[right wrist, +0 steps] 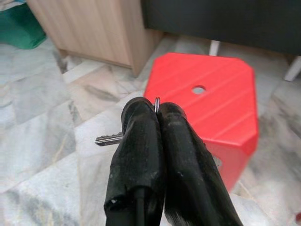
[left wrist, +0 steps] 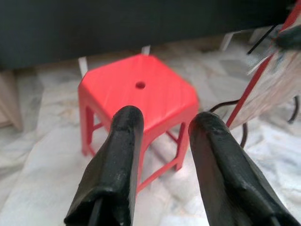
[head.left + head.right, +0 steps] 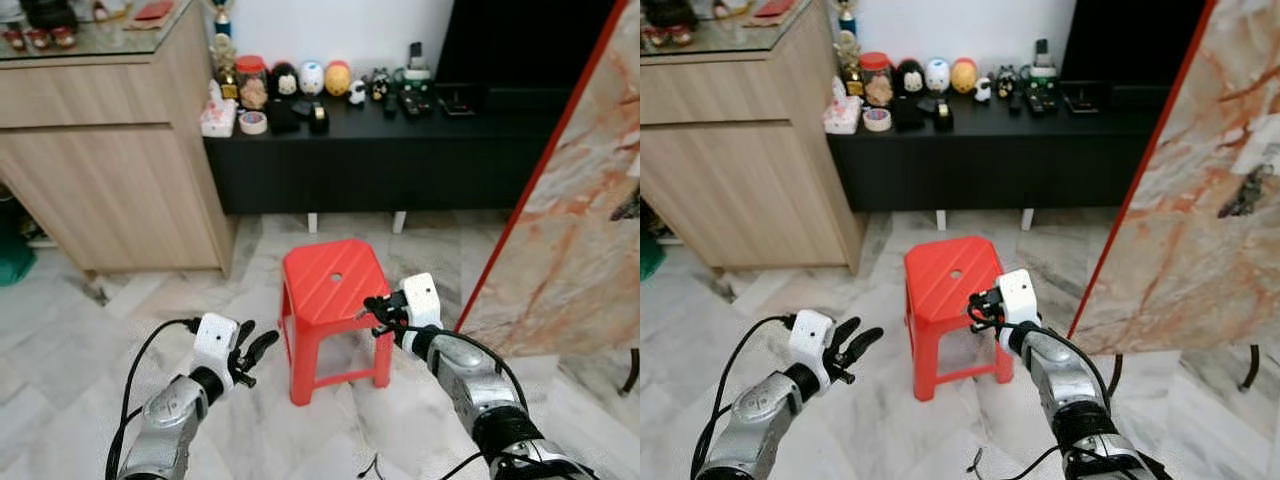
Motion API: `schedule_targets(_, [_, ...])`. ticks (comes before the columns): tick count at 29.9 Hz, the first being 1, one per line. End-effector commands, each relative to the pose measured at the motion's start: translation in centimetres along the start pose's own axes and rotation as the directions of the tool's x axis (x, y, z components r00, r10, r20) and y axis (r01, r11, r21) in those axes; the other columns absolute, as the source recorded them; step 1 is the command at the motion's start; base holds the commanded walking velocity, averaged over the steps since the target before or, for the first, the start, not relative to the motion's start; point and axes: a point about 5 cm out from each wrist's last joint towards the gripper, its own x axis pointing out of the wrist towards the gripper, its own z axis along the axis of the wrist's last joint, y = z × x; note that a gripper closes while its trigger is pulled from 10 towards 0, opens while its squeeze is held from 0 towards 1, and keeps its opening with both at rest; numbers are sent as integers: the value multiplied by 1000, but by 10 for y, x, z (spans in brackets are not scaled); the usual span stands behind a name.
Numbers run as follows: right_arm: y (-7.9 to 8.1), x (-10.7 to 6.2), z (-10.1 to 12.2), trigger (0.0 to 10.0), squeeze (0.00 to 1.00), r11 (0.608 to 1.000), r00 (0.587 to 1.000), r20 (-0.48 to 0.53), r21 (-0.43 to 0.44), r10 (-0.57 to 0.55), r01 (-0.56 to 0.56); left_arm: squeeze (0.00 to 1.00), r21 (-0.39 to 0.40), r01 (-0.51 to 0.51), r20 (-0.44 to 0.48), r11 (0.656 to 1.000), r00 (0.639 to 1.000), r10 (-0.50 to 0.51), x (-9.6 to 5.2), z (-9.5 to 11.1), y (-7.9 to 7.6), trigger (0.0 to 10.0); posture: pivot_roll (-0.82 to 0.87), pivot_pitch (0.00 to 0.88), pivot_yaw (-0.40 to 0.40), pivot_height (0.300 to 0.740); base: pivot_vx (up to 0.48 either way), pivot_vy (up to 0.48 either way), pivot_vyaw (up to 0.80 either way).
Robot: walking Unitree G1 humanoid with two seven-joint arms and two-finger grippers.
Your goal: Hang keys on a hook
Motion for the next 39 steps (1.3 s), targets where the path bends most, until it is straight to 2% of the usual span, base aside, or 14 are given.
schedule_targets(1, [1, 1, 1, 10000, 0, 1000, 1000, -4, -4, 7, -7, 0, -2, 53, -6, 999, 999, -53, 1, 2, -7, 10000, 53, 0, -6, 740, 0, 0, 800])
schedule_targets(9, [2, 4, 4, 10000, 0, 1000, 1000, -3, -3, 16, -16, 0, -13, 153, -9, 988, 988, -153, 4, 7, -20, 10000, 51, 0, -11, 740, 0, 0, 800])
schedule_targets(16, [0, 4, 7, 10000, 0, 1000, 1000, 9, -5, 4, -4, 0, -15, 115, -11, 993, 993, -115, 4, 6, -18, 10000, 51, 0, -12, 740, 0, 0, 800])
schedule_targets(21, [-1, 4, 9, 10000, 0, 1000, 1000, 23, 24, 4, -5, 0, -12, 111, -17, 994, 994, -111, 2, 7, -17, 10000, 54, 0, -14, 740, 0, 0, 626])
schedule_targets(28, [3, 4, 14, 10000, 0, 998, 998, 27, 15, 65, -65, 0, -17, 137, -1, 990, 991, -137, 4, 12, -20, 10000, 56, 0, -19, 740, 0, 0, 0])
schedule_targets(39, [6, 0, 32, 10000, 0, 990, 989, 65, -42, 136, -133, 0, -26, 286, 6, 958, 958, -286, 3, 27, -32, 10000, 53, 0, -24, 740, 0, 0, 0])
